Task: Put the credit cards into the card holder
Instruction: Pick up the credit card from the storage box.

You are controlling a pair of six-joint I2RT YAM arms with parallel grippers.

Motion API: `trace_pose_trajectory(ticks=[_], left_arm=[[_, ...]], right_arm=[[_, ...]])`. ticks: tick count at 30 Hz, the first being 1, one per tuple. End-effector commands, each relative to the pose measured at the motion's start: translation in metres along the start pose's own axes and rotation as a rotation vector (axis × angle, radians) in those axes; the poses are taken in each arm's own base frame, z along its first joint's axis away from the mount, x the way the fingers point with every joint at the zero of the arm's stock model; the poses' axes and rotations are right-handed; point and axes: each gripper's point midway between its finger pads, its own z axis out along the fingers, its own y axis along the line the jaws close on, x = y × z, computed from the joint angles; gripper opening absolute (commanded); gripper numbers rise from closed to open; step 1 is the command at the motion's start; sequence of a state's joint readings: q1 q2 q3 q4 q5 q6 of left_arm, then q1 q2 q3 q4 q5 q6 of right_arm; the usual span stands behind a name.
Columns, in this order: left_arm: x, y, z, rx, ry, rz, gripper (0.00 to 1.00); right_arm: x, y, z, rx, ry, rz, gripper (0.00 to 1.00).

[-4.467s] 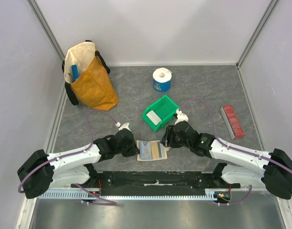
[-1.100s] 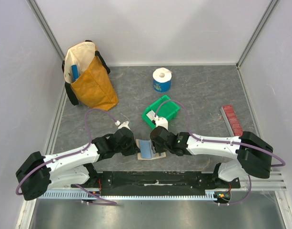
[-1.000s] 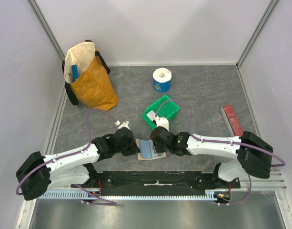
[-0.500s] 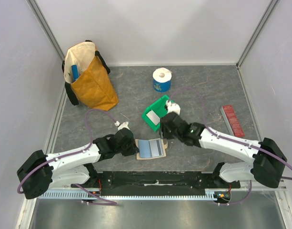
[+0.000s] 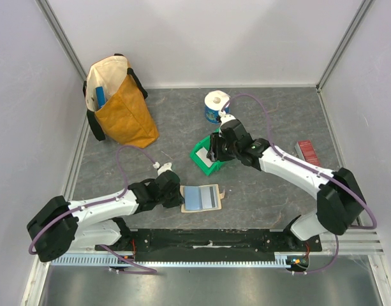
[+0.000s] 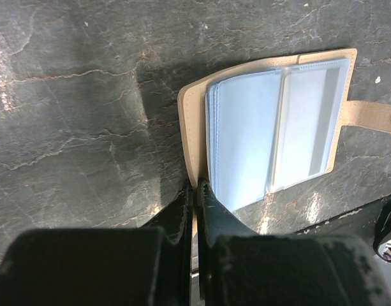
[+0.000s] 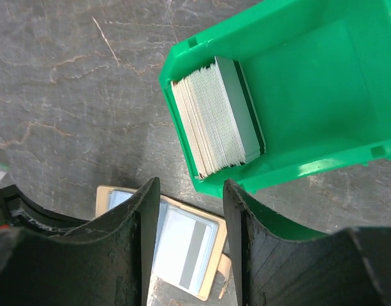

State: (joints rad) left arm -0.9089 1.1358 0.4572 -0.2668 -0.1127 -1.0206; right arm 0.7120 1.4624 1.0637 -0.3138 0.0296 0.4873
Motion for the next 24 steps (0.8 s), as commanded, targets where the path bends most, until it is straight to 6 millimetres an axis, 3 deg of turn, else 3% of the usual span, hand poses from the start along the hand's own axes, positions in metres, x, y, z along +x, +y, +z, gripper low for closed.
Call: trace_pose_trajectory(ticks=[1,7,12,24], left_arm=[[-0.018,-0.010,-0.004,0.023,-0.070,-0.011,0.02],[-0.019,-0.011,-0.001,0.018,-0.064,-0.015,0.02],[-0.021,-0.011,0.000,0.015,-0.058,-0.006,0.02],[-0.024,-0.006,0.002,0.013,-0.044,-0.018,0.02]], right_arm=[[-0.013,0.012,0.010,-0.070,0.013,-0.043,0.52],[-0.021,0.004,0.036,-0.063,0.032,-0.077,0.56],[-0.023,0.005,0.057,-0.106,0.071,-0.118,0.67],[-0.009,-0.006,0.092,-0.152,0.158,-0.126,0.75]])
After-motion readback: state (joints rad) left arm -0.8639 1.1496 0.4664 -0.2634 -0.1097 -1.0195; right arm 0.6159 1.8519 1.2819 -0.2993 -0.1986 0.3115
